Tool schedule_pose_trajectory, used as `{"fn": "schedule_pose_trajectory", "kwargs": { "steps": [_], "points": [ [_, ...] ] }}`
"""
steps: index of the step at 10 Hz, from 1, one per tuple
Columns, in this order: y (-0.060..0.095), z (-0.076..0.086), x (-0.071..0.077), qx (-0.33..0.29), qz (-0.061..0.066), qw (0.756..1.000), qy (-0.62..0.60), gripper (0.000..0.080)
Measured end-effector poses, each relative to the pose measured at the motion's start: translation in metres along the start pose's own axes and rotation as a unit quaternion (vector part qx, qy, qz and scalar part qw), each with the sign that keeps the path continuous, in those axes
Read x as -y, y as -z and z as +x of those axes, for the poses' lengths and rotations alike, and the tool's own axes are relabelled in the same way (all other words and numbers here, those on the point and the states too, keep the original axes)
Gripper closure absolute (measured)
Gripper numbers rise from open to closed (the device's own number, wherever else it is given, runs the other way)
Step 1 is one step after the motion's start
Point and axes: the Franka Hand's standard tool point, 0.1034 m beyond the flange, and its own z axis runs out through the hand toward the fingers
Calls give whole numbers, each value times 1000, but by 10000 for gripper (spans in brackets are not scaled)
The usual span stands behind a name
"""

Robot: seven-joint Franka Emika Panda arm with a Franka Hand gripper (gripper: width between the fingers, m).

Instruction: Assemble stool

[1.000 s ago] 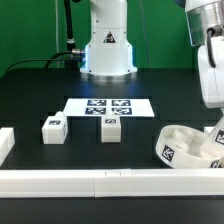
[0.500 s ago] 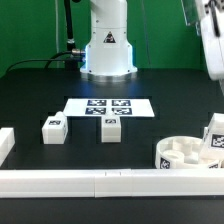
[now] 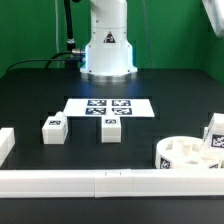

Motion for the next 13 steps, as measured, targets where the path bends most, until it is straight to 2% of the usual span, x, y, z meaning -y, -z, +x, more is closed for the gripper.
{"fn": "schedule_pose_trajectory", "kwargs": {
  "steps": [1, 2, 4, 5, 7, 9, 11, 12, 13],
  "points": [
    [0, 5, 0, -1, -3, 999, 47, 151],
    [-1, 23, -2, -4, -9, 993, 114, 151],
    [27, 65, -8, 1, -16, 969, 248, 151],
    [36, 82, 1, 0, -12, 962, 274, 151],
    [31, 76, -4, 0, -15, 966, 256, 151],
    [32, 79, -3, 0, -15, 965, 263, 151],
    [41, 107, -9, 27, -51, 925, 375, 151],
    [46, 116, -9, 44, -74, 904, 419, 151],
    [49, 120, -2, 45, -70, 898, 432, 151]
  ]
}}
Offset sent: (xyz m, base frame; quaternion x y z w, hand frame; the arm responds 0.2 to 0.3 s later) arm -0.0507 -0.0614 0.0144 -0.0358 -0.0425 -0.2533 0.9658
